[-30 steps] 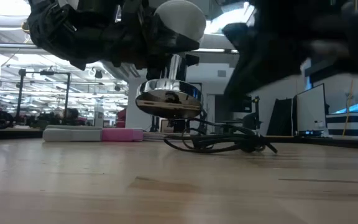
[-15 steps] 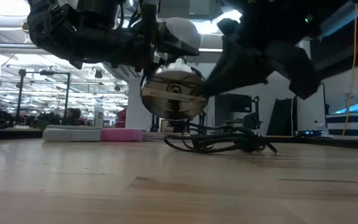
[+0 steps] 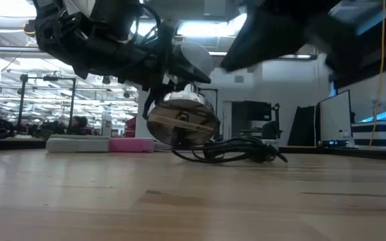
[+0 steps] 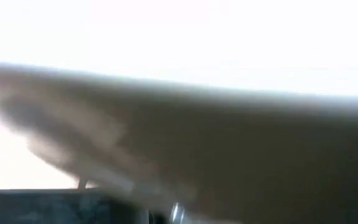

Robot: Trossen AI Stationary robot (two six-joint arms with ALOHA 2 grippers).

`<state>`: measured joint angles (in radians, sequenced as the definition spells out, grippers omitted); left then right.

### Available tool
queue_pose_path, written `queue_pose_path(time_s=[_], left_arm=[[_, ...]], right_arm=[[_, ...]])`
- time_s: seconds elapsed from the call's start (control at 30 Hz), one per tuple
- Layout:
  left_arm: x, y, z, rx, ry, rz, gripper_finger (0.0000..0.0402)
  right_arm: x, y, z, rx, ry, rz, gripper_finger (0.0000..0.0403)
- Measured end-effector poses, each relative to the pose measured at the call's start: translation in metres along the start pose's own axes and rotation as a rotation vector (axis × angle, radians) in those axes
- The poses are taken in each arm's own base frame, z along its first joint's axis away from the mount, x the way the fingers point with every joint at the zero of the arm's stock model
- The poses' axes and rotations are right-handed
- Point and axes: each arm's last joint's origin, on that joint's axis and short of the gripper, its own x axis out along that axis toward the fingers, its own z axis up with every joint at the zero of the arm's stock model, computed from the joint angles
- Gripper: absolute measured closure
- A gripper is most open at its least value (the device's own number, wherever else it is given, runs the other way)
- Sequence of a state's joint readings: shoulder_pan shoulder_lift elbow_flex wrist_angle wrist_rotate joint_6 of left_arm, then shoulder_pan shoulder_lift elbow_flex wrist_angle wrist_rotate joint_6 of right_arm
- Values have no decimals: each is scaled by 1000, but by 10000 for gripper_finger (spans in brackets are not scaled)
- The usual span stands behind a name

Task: Screw lightbulb
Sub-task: Insert the white lightbulb into the desk lamp

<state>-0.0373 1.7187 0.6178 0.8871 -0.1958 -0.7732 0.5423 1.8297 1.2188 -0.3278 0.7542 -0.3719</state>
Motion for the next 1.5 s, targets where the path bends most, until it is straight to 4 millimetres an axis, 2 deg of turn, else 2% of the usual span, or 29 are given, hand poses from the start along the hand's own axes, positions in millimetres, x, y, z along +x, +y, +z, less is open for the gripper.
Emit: queue_pose_path(time_s=[0.17,0.3,0.43,0.57,0.73,0.93,1.1,1.23,1.5], left_arm=[[0,1,0,-3,8,10,251],[0,0,-1,-2,11,7,251],[0,0,-1,-2,11,7,251],[0,0,-1,-36,10,7,251],[0,0,-1,-86,8,5,251],[0,0,-1,-81,8,8,251],[0,0,-1,-77,9,10,251],[0,0,-2,-60,10,9,251],[0,0,-2,-72,10,9,251]], right_arm=[[-33,-3,2,-188,176,-76,398],[-58,-6,-14,-242,350,-118,398],[-81,-12,-39,-152,536,-184,398],[-84,-6,-51,-9,469,-239,398],[-75,4,-54,58,439,-217,398],[-63,3,-48,111,400,-187,393],[-49,-4,-41,93,359,-167,372],[-32,-15,-35,192,320,-145,328],[2,-39,-30,331,242,88,199]])
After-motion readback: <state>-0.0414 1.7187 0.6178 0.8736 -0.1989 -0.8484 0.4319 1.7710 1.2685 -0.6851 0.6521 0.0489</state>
